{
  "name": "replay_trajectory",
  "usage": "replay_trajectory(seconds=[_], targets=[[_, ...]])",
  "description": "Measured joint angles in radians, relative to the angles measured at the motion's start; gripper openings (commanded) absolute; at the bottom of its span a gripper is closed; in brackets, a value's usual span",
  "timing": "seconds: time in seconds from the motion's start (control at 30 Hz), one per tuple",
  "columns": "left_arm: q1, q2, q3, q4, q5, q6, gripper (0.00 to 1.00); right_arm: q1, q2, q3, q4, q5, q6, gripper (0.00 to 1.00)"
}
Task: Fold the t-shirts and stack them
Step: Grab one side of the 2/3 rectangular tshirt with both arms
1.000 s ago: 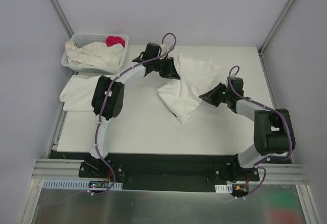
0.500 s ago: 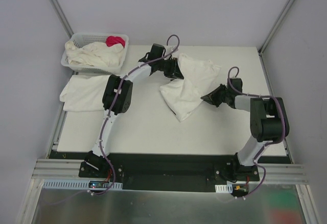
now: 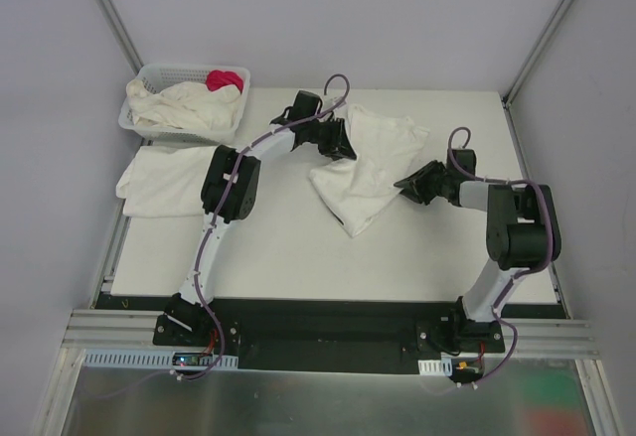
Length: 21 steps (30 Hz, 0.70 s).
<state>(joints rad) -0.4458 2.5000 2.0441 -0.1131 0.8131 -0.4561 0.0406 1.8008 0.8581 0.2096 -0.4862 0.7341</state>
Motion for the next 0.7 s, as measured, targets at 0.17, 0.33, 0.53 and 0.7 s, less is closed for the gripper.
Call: replay_trajectory(seconds=[0.17, 0.33, 0.53, 0.7], targets=[[0.000, -0.017, -0.063, 0.005, -0.004, 0.005, 0.29, -0.041, -0.117, -0.030, -0.049, 0.021, -0.024, 0.29], [0.000, -0.084, -0.155, 0.004, -0.011, 0.029, 0.47, -0.048, -0.301, -0.039, -0.072, 0.053, -0.056, 0.29], [0.000, -0.221, -0.254, 0.010, -0.035, 0.059, 0.60, 0.045, -0.272, 0.021, -0.072, 0.079, -0.073, 0.27], [0.000, -0.328, -0.327, 0.025, -0.065, 0.075, 0.61, 0.164, -0.074, 0.122, -0.032, 0.055, -0.049, 0.24]])
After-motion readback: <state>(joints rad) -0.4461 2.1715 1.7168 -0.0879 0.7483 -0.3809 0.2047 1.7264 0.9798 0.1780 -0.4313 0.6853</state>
